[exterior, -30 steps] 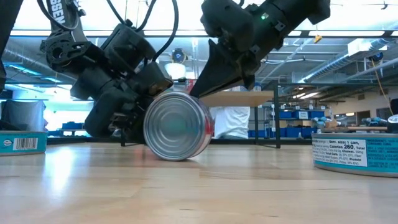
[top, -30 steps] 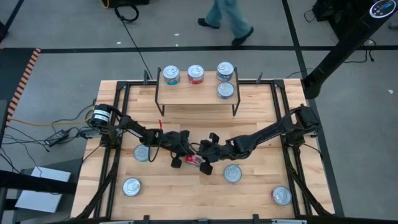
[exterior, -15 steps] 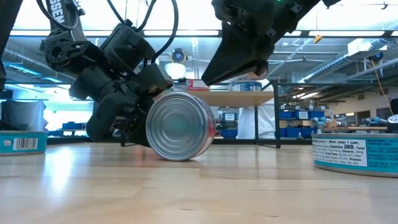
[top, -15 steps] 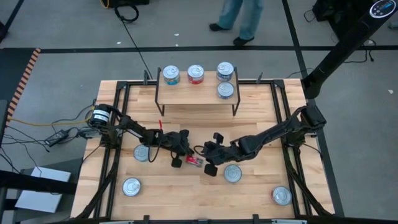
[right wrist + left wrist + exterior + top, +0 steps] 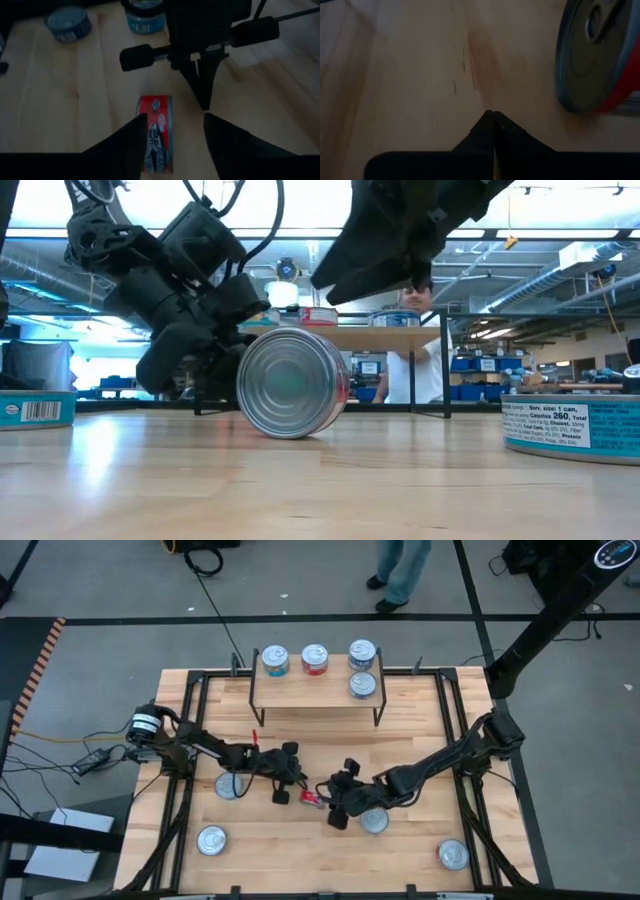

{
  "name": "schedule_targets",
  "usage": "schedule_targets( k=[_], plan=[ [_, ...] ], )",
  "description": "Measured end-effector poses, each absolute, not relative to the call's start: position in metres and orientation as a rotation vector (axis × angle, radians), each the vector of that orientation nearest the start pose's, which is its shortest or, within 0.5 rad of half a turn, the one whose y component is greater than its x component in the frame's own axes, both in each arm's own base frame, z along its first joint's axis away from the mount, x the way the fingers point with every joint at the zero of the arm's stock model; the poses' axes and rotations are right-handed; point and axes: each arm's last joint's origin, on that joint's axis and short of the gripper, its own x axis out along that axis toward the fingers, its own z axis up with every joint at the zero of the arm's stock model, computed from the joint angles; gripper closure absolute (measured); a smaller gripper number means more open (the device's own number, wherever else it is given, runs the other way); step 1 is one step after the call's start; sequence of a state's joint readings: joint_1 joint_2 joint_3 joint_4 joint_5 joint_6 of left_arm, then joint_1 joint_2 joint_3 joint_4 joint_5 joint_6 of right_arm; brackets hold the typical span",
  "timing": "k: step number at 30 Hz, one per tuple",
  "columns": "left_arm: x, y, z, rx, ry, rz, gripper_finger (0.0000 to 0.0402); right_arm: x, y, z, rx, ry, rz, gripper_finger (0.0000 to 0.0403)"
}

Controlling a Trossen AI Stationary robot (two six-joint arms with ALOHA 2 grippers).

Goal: Stack canned seafood by type on shelf
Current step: Put the red tuna can on the shelf aligned with the other red tuna can

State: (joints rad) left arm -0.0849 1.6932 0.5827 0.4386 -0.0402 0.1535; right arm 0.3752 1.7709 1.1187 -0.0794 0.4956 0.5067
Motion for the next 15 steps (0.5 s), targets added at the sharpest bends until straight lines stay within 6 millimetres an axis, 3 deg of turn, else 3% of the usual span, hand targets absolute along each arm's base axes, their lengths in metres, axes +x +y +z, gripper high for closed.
schedule_targets(
  k=[8,15],
  plan=[
    [0.288,-0.023,0.111,0.190,0.687,-0.096,0.0397,0.353,0.133,0.191,0.180,0.609,-0.270,0.0126],
    [0.288,-0.023,0.111,0.190,0.686,-0.096,0.0397,0.353,0.137,0.187,0.169,0.608,-0.277,0.0129]
  ],
)
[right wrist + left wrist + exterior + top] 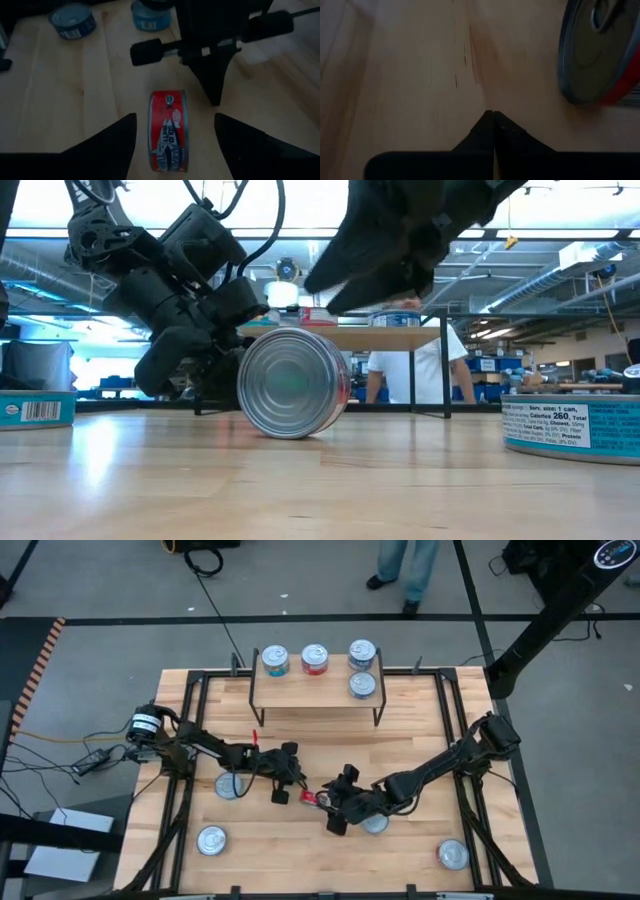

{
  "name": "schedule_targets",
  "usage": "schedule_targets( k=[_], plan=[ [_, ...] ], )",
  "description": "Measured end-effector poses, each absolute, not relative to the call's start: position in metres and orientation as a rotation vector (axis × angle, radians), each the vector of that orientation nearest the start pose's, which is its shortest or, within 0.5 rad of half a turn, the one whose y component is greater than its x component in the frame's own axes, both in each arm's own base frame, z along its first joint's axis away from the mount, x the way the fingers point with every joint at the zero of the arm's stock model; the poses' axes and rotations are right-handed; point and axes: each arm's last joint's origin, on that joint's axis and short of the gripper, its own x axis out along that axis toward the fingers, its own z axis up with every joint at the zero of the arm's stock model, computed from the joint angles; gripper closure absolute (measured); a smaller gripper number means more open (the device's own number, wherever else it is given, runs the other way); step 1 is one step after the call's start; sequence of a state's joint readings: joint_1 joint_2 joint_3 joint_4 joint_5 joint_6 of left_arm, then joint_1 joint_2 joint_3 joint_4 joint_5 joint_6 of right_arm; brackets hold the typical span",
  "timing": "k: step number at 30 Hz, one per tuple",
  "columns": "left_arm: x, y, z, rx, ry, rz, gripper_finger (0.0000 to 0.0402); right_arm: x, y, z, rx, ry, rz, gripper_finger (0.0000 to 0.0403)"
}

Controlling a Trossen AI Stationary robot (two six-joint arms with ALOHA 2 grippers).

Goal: Stack canned seafood by type on shelf
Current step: Put the red tuna can on the shelf aligned with the other red tuna can

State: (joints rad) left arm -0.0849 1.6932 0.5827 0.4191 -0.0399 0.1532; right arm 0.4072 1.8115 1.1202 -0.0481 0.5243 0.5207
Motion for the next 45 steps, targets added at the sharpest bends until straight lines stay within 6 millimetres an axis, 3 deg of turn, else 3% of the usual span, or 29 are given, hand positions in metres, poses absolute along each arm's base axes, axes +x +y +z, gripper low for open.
schedule_targets(
  k=[9,19,35,45],
  plan=[
    [0.289,-0.023,0.111,0.190,0.682,-0.094,0.0397,0.365,0.141,0.194,0.123,0.645,-0.296,0.0129],
    [0.288,-0.023,0.111,0.188,0.690,-0.091,0.0397,0.375,0.145,0.175,0.085,0.734,-0.285,0.0131],
    [0.288,-0.023,0.111,0.188,0.693,-0.091,0.0396,0.376,0.137,0.174,0.083,0.768,-0.296,0.0164],
    [0.288,-0.023,0.111,0.188,0.691,-0.091,0.0396,0.380,0.129,0.167,0.063,0.806,-0.273,0.0163]
  ],
)
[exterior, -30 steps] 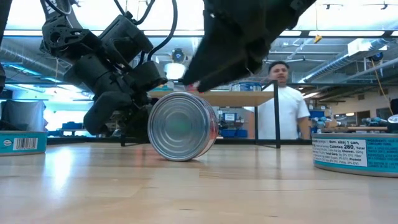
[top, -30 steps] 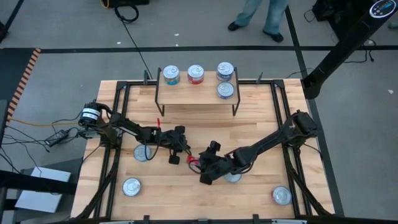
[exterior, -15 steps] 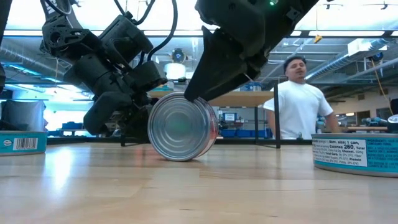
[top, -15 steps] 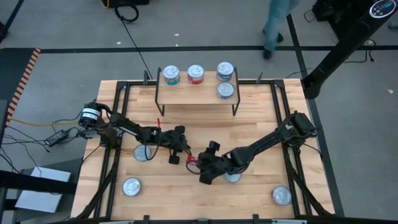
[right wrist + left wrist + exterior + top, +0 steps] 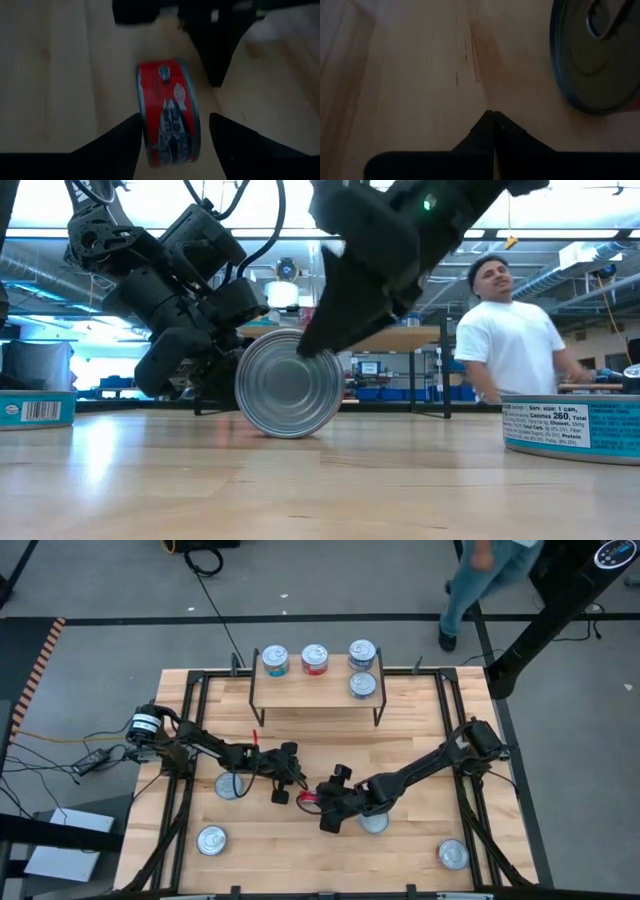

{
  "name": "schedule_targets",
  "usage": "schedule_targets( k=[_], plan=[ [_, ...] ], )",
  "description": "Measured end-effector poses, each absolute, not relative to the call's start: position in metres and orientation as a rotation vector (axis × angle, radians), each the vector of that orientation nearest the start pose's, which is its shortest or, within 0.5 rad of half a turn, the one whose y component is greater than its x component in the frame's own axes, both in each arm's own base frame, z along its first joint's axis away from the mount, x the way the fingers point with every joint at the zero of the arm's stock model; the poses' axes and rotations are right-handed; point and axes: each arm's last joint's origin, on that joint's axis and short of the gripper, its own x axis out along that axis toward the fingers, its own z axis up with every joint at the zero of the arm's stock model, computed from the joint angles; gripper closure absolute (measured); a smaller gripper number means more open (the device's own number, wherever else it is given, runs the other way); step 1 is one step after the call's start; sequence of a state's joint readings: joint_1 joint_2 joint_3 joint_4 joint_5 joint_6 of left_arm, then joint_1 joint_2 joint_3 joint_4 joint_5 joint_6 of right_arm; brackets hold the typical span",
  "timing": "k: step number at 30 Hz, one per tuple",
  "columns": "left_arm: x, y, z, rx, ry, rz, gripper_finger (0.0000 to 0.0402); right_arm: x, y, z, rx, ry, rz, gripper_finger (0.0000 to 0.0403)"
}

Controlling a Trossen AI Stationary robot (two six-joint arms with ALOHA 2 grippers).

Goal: Stack canned seafood by type on shelf
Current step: Put the red tuna can on the shelf aligned with the other red tuna can

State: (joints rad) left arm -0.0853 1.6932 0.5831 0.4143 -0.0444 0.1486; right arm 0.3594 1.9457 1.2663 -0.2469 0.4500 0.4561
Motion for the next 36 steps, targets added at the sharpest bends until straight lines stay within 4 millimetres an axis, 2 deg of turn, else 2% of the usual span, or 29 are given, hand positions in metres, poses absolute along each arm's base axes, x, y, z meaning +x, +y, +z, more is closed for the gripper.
schedule_targets(
  k=[7,14,19,28,31,36],
  plan=[
    [0.288,-0.023,0.111,0.187,0.686,-0.090,0.0396,0.384,0.127,0.146,-0.001,0.871,-0.230,0.0165],
    [0.289,-0.023,0.111,0.187,0.683,-0.090,0.0396,0.385,0.130,0.159,-0.025,0.821,-0.200,0.0173],
    [0.289,-0.024,0.111,0.187,0.683,-0.091,0.0396,0.385,0.130,0.160,-0.020,0.822,-0.186,0.0185],
    [0.290,-0.024,0.113,0.187,0.656,-0.090,0.0396,0.384,0.134,0.160,-0.054,0.826,-0.145,0.0253],
    [0.289,-0.026,0.112,0.191,0.676,-0.098,0.0396,0.382,0.134,0.168,-0.067,0.850,-0.133,0.0253],
    [0.290,-0.026,0.113,0.194,0.659,-0.089,0.0396,0.380,0.137,0.207,-0.189,0.837,-0.209,0.0253]
  ],
)
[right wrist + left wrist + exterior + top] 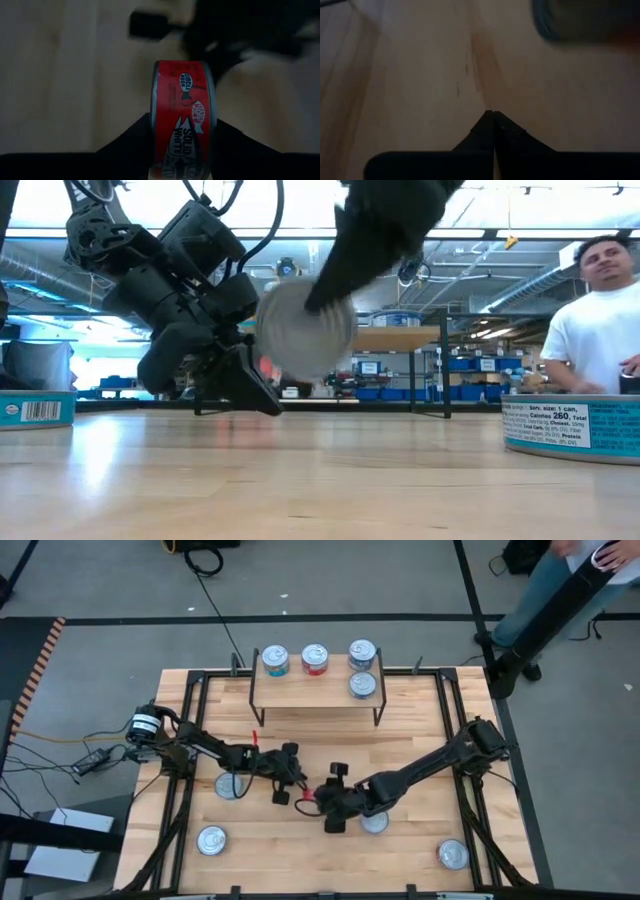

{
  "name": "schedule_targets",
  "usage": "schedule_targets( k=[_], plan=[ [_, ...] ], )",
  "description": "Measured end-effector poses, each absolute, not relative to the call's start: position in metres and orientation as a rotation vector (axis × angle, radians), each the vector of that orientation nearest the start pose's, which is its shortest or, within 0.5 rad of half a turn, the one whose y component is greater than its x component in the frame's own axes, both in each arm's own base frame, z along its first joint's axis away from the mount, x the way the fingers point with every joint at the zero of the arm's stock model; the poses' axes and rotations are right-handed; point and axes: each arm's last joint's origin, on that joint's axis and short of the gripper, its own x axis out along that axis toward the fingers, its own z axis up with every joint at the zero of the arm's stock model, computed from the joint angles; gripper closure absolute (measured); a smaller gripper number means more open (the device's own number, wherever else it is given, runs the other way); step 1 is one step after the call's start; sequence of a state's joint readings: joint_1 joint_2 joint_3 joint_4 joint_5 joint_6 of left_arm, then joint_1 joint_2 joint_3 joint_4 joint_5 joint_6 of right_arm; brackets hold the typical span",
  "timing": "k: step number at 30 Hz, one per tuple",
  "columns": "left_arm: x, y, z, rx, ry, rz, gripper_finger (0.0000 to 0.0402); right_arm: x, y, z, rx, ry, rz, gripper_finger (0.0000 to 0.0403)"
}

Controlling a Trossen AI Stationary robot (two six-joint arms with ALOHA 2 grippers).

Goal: Stack canned seafood by type on shelf
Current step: Put the red tuna can on the shelf aligned with the other red tuna can

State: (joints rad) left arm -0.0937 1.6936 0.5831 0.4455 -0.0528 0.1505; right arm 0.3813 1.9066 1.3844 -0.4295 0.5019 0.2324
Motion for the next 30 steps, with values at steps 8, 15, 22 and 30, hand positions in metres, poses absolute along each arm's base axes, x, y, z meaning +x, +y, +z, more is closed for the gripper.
schedule_targets(
  k=[8,15,22,30],
  plan=[
    [0.291,-0.026,0.114,0.184,0.648,-0.111,0.0396,0.375,0.126,0.259,-0.637,0.883,-0.467,0.0253],
    [0.291,-0.032,0.115,0.178,0.627,-0.145,0.0396,0.392,0.081,0.274,-0.908,0.931,-0.606,0.0253],
    [0.293,-0.037,0.118,0.182,0.585,-0.170,0.0396,0.407,0.009,0.276,-0.953,1.036,-0.681,0.0253],
    [0.293,-0.038,0.118,0.182,0.586,-0.173,0.0396,0.408,-0.048,0.259,-0.950,1.110,-0.644,0.0253]
  ],
)
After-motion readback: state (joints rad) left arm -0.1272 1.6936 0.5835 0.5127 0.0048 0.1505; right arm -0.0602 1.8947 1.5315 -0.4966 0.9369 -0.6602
